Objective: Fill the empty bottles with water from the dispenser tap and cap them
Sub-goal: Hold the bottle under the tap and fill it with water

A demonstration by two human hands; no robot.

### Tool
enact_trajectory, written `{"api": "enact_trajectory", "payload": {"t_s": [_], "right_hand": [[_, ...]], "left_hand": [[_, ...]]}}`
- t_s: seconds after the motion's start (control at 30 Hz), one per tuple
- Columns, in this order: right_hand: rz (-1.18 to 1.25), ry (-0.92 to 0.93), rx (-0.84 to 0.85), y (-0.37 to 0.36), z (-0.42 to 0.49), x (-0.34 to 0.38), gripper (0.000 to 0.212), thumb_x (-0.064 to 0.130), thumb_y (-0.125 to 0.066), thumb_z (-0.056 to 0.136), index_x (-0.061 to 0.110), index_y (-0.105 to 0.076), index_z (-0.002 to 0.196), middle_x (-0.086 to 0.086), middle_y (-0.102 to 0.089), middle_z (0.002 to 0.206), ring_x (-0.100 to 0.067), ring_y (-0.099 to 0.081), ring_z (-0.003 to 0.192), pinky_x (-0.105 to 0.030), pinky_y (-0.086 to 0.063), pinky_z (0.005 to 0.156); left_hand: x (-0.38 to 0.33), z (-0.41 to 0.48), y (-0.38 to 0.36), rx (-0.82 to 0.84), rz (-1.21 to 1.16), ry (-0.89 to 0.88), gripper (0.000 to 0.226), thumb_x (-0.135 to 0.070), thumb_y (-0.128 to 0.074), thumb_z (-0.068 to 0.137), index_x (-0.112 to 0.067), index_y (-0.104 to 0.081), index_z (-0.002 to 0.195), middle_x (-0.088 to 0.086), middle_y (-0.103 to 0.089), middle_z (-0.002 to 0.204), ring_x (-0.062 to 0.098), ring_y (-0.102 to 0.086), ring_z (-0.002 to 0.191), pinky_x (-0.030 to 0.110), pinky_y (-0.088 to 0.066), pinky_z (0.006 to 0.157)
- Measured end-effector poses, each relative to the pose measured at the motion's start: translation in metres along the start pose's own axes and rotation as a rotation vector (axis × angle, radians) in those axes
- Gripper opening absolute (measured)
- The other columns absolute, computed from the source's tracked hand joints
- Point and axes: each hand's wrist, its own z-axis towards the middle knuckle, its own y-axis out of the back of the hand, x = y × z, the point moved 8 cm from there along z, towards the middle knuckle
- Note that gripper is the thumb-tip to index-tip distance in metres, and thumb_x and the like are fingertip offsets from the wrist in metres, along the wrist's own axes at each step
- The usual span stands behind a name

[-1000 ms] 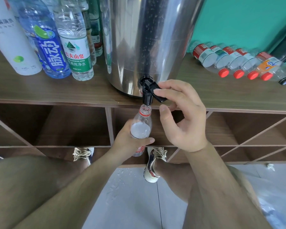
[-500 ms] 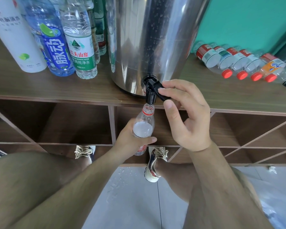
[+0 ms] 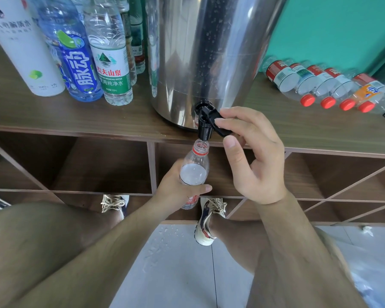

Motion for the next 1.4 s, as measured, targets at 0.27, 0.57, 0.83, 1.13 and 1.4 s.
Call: {"api": "enact_trajectory", "payload": {"t_s": [0.27, 0.57, 0.83, 1.13, 1.4], "right_hand": [[-0.004, -0.001, 0.005, 0.0002, -0.0006, -0.0016, 0.026, 0.006, -0.056, 0.100, -0.002, -0.072, 0.117, -0.015, -0.065, 0.130, -0.031, -0.065, 0.115, -0.040, -0.052, 0.090], [0.004, -0.006, 0.007, -0.0004, -0.0001, -0.0002, 0.024, 0.004, -0.060, 0.097, -0.003, -0.072, 0.117, -0.013, -0.064, 0.130, -0.026, -0.066, 0.113, -0.033, -0.051, 0.087], [-0.002, 0.006, 0.007, -0.0003, 0.0009, 0.0021, 0.024, 0.003, -0.060, 0.096, -0.003, -0.071, 0.116, -0.014, -0.065, 0.128, -0.024, -0.065, 0.115, -0.028, -0.050, 0.087], [-0.018, 0.017, 0.002, 0.0007, 0.0009, 0.0017, 0.024, 0.002, -0.061, 0.096, -0.004, -0.072, 0.116, -0.014, -0.065, 0.128, -0.024, -0.065, 0.112, -0.031, -0.050, 0.087], [-0.025, 0.033, 0.004, 0.0016, 0.0010, 0.0014, 0.023, 0.006, -0.065, 0.096, -0.001, -0.072, 0.117, -0.013, -0.065, 0.129, -0.027, -0.066, 0.107, -0.040, -0.054, 0.084]], "left_hand": [[0.0008, -0.0003, -0.0015, 0.011, 0.004, -0.010, 0.081, -0.032, -0.093, 0.072, -0.037, -0.044, 0.135, -0.014, -0.057, 0.124, 0.012, -0.057, 0.116, 0.020, -0.049, 0.084], [0.0007, -0.0015, -0.0019, 0.007, -0.022, -0.013, 0.078, -0.032, -0.094, 0.071, -0.042, -0.044, 0.131, -0.018, -0.057, 0.121, 0.008, -0.057, 0.113, 0.016, -0.045, 0.077], [0.0015, -0.0002, -0.0024, 0.007, -0.012, -0.015, 0.079, -0.033, -0.094, 0.071, -0.041, -0.043, 0.132, -0.019, -0.056, 0.121, 0.007, -0.057, 0.113, 0.015, -0.045, 0.077], [0.0040, 0.0015, -0.0024, 0.009, -0.037, -0.015, 0.081, -0.035, -0.095, 0.068, -0.043, -0.045, 0.132, -0.019, -0.058, 0.122, 0.007, -0.058, 0.114, 0.015, -0.046, 0.077], [0.0035, 0.0022, -0.0030, 0.006, -0.026, -0.015, 0.081, -0.033, -0.095, 0.070, -0.044, -0.043, 0.131, -0.021, -0.056, 0.120, 0.005, -0.057, 0.111, 0.012, -0.043, 0.074]]}}
